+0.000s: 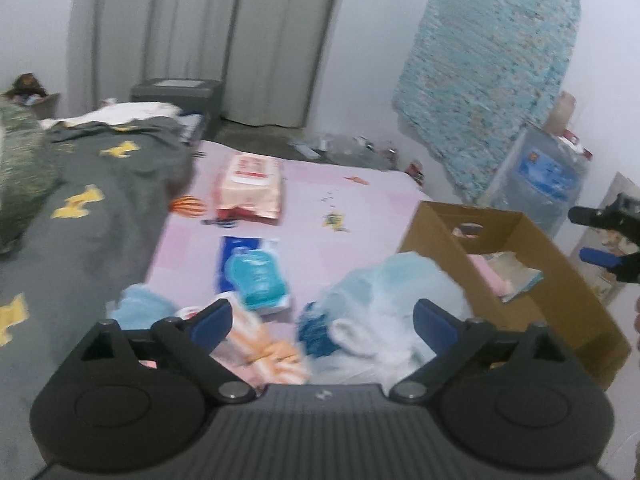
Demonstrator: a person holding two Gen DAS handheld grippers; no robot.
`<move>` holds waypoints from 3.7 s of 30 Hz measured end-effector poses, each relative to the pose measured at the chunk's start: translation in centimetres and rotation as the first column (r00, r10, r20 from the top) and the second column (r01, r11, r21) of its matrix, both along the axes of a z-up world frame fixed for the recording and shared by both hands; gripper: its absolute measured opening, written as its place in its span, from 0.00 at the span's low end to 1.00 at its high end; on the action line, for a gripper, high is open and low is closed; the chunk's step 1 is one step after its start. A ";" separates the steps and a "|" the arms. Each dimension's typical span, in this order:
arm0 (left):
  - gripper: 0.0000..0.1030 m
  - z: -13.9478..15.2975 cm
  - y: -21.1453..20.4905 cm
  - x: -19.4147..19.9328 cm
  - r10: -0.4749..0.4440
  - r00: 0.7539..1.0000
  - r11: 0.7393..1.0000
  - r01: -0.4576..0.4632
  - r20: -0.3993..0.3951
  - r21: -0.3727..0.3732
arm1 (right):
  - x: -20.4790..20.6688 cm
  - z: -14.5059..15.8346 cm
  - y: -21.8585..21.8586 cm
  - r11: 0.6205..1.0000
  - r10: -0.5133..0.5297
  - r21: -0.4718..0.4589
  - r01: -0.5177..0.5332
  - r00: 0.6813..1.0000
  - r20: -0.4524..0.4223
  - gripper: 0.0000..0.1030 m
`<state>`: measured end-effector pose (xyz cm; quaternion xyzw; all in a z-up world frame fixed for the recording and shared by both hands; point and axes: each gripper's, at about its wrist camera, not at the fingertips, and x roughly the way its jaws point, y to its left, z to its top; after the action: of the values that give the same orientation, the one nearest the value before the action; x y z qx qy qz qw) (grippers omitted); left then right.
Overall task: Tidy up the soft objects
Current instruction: 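Move the right gripper back to the blue-and-white wet wipes pack, then lower the right gripper and grasp the wet wipes pack, then carry the wet wipes pack with the right gripper into the cardboard box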
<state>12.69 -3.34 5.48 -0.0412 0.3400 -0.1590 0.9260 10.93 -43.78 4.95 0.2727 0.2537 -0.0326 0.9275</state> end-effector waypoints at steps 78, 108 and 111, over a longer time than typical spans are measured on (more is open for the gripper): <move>0.64 -5.8 -0.2 23.3 0.011 0.900 0.997 0.022 -0.436 0.069 | 30.8 -11.8 22.1 0.767 0.616 0.504 -0.397 0.677 -0.403 0.40; 0.65 -5.5 -29.8 8.0 -0.427 0.757 0.861 0.507 -0.495 0.032 | 4.5 -10.2 -10.9 0.831 0.280 0.553 -0.057 0.902 -0.328 0.35; 0.65 -5.5 -29.2 8.0 -0.418 0.763 0.871 0.491 -0.494 0.022 | 5.2 -13.4 -11.2 0.825 0.289 0.564 -0.023 0.876 -0.386 0.31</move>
<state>20.73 -32.49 -0.03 0.0744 0.5664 -0.3379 0.7480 16.14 -54.98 -8.44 0.4863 0.4842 0.0560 0.7252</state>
